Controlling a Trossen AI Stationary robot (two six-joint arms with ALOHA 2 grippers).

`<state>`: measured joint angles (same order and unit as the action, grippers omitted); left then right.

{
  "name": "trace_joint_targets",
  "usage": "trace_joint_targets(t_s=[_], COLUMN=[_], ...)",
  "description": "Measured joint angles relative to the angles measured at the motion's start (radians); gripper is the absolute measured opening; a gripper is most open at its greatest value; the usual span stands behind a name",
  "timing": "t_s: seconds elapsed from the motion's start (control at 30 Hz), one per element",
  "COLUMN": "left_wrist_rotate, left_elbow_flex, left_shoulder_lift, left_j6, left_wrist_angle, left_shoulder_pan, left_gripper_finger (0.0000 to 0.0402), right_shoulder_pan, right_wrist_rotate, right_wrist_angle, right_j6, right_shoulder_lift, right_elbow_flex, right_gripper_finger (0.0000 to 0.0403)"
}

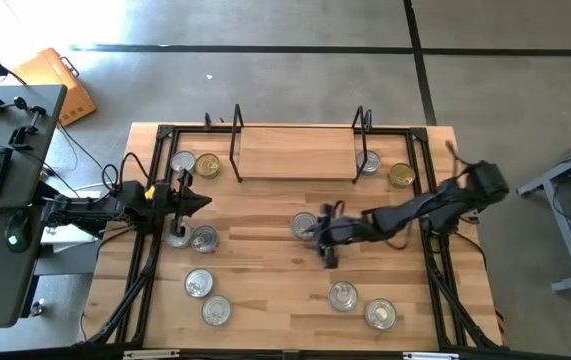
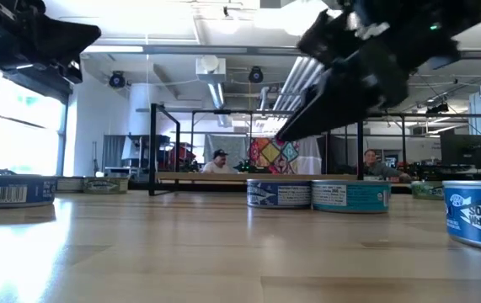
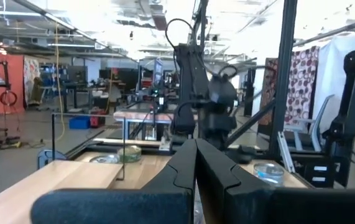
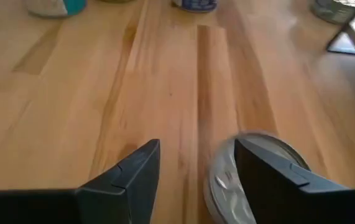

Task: Stack canned seafood by type on shelf
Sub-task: Put the blue tuna can on the shelf

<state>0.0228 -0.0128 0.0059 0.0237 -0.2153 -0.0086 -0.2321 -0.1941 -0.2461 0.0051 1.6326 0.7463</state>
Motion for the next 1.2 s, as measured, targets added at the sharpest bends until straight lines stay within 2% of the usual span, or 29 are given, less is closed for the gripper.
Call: trace_joint_targets(t_s=[0.1,0.27,0.53,0.7,1.0,1.2], left_wrist_rotate=[-0.035,-0.043,-0.018,0.085,0.24,0.254], left_elbow_flex=[0.0,0.0,0.0,0.0,0.0,0.0], left_shoulder_lift=[0.0,0.0,0.014,0.077,0.292,0.443], left_j6=[-0.008,-0.039,-0.054,-0.042,-0.029,-0.035], left_wrist_angle=[-0.006,-0.023,-0.022,-0.021,-0.081,-0.198], left_shoulder_pan=[-0.003,-0.041,-0.109,-0.161,-0.241,-0.262], left_gripper_finger=[0.0,0.0,0.0,0.0,0.0,0.0], right_shoulder_pan=[0.0,0.0,0.0,0.002,0.002,0.002], right_wrist_rotate=[-0.042,-0.194,-0.245,-0.26,-0.248,-0.171], right_wrist_angle=[0.03,0.099,0.112,0.211,0.234,0.258], right_j6=[-0.025,-0.053,0.017,0.013,-0.027,-0.079], right_shoulder_lift=[0.1,0.199,0.234,0.227,0.205,0.118], right_elbow_flex=[0.072,0.153,0.16,0.16,0.159,0.152], right_gripper_finger=[0.019,0.0157,0.0066,0.001,0.0002,0.0])
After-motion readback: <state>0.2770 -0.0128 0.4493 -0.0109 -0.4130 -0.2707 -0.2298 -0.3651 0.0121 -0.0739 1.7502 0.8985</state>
